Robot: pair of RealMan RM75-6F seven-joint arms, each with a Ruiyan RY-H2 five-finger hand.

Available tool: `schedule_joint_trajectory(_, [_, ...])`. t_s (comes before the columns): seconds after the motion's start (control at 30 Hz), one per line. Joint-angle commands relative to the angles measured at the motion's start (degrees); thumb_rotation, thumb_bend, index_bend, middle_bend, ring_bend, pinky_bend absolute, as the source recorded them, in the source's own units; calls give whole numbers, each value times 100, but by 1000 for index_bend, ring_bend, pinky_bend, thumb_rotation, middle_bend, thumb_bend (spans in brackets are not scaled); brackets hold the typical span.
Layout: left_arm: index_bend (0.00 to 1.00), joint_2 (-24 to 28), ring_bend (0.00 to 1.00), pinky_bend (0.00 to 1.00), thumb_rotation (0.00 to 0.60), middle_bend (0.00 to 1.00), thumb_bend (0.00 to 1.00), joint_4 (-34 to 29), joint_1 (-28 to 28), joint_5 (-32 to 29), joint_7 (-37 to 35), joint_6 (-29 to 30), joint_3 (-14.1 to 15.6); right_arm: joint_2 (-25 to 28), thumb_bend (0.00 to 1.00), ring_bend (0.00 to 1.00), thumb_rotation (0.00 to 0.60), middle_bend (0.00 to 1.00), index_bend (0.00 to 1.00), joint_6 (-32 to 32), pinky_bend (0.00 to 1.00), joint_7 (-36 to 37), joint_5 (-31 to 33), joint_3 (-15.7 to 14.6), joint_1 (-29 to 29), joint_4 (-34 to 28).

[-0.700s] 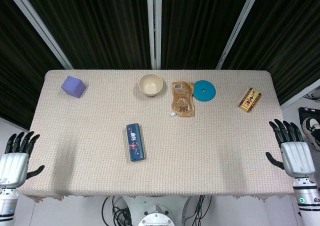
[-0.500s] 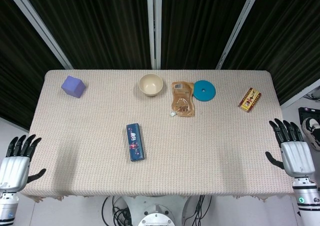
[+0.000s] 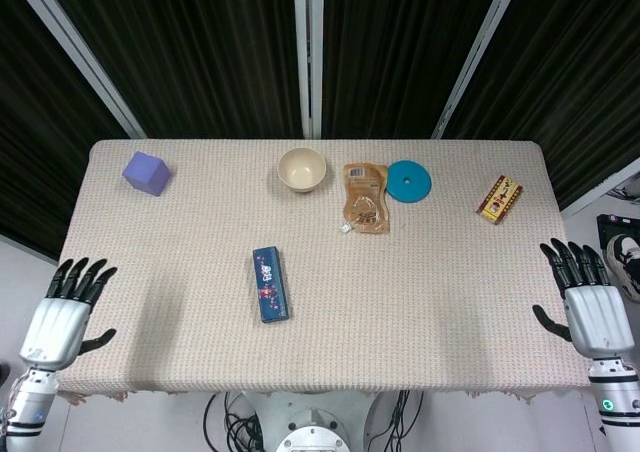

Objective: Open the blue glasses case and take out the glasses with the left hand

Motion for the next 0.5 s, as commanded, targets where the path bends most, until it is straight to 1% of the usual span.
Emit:
schedule_joint_trajectory(0.03, [160,177,0,0,600,95,137,-257,-681,216,-142,-790,-167,12,156,0,600,52,18,-37,29,-10,-50,9,53,-5])
schedule_joint_trajectory(0.07, [167,195,0,0,600,102,174,-315,-935,233,-234,-1093,-242,21,156,0,600,52,18,-62,29,-30,-61,13,77,-18])
schedule_joint_trajectory(0.17, [221,125,5,0,600,155,361,-339,-1534,203,-537,-1747,-469,37,156,0,600,52,16,-110,29,-81,-80,15,119,-52])
schedule_joint_trajectory(0.2, [242,56,10,0,600,175,413,-293,-1801,147,-672,-2066,-559,43,156,0,600,52,16,-127,29,-99,-85,14,132,-69])
schedule_joint_trajectory(0.23, [256,-4,13,0,600,190,443,-249,-2001,89,-765,-2315,-623,46,156,0,600,52,16,-137,29,-113,-86,13,140,-81])
schedule_joint_trajectory(0.27, [271,-99,17,0,600,206,464,-174,-2263,4,-887,-2643,-701,52,156,0,600,52,16,-148,29,-133,-83,13,148,-96])
schedule_joint_trajectory(0.4, [345,-533,58,0,600,276,526,215,-3045,-363,-1289,-3630,-921,64,156,0,600,52,16,-179,29,-172,-27,13,151,-130])
schedule_joint_trajectory(0.5, [376,-911,72,0,600,296,540,546,-3526,-697,-1513,-4192,-1080,65,156,0,600,52,16,-197,29,-143,12,7,147,-128])
